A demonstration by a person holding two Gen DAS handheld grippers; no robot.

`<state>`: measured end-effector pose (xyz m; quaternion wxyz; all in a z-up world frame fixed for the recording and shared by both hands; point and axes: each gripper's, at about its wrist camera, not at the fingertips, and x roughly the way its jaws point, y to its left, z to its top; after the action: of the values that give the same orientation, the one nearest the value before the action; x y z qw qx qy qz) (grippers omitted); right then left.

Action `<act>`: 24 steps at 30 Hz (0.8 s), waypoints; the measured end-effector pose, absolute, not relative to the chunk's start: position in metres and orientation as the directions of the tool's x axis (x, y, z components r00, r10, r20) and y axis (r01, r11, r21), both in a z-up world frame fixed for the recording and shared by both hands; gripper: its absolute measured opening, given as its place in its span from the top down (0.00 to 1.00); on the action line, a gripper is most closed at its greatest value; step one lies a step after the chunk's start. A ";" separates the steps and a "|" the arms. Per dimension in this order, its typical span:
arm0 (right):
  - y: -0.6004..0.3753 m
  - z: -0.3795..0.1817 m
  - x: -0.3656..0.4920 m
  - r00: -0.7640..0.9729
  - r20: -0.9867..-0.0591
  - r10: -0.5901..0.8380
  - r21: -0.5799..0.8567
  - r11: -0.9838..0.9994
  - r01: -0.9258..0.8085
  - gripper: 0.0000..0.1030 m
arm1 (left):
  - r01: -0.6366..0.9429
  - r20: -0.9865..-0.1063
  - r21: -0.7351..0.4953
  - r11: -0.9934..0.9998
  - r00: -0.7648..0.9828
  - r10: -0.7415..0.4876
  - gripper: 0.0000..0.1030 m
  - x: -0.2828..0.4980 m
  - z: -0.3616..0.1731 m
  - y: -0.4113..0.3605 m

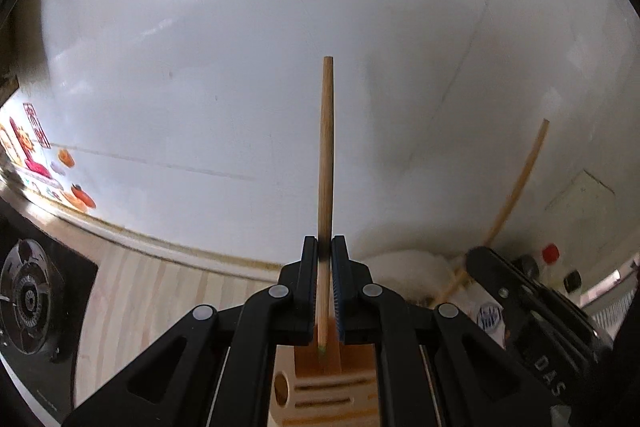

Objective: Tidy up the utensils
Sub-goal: 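Open both tools to drop the chopsticks into the cream holder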

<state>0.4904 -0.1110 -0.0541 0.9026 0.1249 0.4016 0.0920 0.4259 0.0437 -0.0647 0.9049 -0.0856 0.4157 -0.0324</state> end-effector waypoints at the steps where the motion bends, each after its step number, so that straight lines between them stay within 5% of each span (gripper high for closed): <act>1: -0.110 -0.056 0.491 0.645 -0.712 0.278 0.302 0.950 -0.077 0.93 | -0.017 -0.753 -0.177 0.984 0.646 -0.124 0.94 0.423 -0.064 0.045; 4: -0.108 -0.057 0.490 0.596 -0.742 0.308 0.309 0.945 -0.104 0.92 | -0.021 -0.753 -0.167 0.986 0.648 -0.113 0.91 0.410 -0.055 0.050; 6: -0.109 -0.056 0.487 0.566 -0.756 0.328 0.320 0.940 -0.117 0.83 | -0.029 -0.744 -0.139 0.990 0.662 -0.085 0.79 0.397 -0.041 0.048; 8: -0.112 -0.051 0.479 0.568 -0.754 0.329 0.318 0.940 -0.122 0.56 | -0.048 -0.729 -0.123 0.991 0.682 -0.058 0.35 0.383 -0.029 0.052; 10: -0.119 -0.043 0.466 0.584 -0.750 0.312 0.308 0.945 -0.110 0.53 | -0.078 -0.714 -0.109 0.991 0.700 -0.024 0.20 0.367 -0.020 0.059; 12: -0.129 -0.038 0.452 0.587 -0.753 0.297 0.307 0.948 -0.085 0.50 | -0.097 -0.706 -0.088 0.991 0.708 0.006 0.19 0.352 -0.015 0.061; 14: -0.140 -0.034 0.437 0.593 -0.756 0.275 0.304 0.951 -0.054 0.43 | -0.117 -0.710 -0.071 0.991 0.704 0.032 0.02 0.339 -0.015 0.063; 20: -0.167 -0.037 0.383 0.600 -0.767 0.226 0.291 0.957 0.011 0.23 | -0.133 -0.738 -0.039 0.990 0.672 0.062 0.00 0.296 -0.042 0.062; 24: -0.179 -0.058 0.350 0.568 -0.800 0.194 0.273 0.960 0.056 0.19 | -0.127 -0.794 -0.013 0.992 0.604 0.067 0.00 0.276 -0.080 0.055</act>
<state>0.3500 -0.1793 -0.0576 0.8751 0.1351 0.4629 0.0394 0.2755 0.0551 -0.0797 0.8949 -0.0341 0.4417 0.0541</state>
